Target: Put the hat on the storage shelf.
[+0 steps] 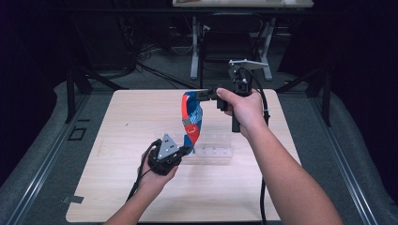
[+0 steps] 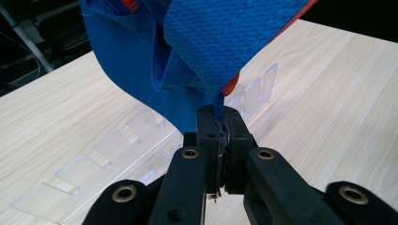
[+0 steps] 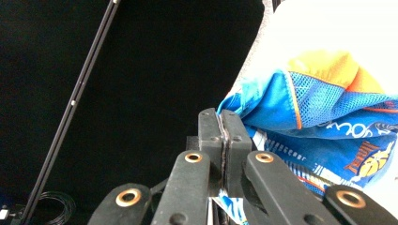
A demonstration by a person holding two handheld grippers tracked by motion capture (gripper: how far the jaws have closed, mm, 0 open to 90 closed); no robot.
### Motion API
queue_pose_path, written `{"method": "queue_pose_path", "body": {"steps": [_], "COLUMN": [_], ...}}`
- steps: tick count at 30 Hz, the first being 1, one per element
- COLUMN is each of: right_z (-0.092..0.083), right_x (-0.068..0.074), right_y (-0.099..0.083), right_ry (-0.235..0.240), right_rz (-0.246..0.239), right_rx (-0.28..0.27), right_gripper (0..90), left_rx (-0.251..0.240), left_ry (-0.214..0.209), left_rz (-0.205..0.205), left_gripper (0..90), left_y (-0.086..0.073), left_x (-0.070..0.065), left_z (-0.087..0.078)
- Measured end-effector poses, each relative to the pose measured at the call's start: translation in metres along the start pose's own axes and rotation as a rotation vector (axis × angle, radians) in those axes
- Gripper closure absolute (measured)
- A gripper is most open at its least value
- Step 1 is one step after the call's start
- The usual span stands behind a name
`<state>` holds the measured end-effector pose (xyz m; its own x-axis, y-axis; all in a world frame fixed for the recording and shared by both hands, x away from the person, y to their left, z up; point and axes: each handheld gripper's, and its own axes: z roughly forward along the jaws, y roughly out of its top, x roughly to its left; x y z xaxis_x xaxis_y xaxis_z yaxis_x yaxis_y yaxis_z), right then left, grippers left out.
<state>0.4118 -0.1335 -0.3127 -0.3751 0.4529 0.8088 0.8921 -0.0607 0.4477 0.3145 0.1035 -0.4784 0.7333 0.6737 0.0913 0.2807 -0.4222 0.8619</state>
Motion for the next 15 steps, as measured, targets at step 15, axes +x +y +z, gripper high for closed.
{"method": "queue_pose_path", "body": {"steps": [15], "right_z": [0.011], "right_x": [-0.011], "right_y": [-0.004], "right_ry": [-0.024], "right_rz": [0.010], "right_rx": [0.022], "right_gripper": [88.5], "left_rx": [0.026], "left_ry": [-0.011], "left_rz": [-0.038], "left_gripper": [88.4], "left_y": [-0.013], "left_x": [0.004], "left_z": [0.007]}}
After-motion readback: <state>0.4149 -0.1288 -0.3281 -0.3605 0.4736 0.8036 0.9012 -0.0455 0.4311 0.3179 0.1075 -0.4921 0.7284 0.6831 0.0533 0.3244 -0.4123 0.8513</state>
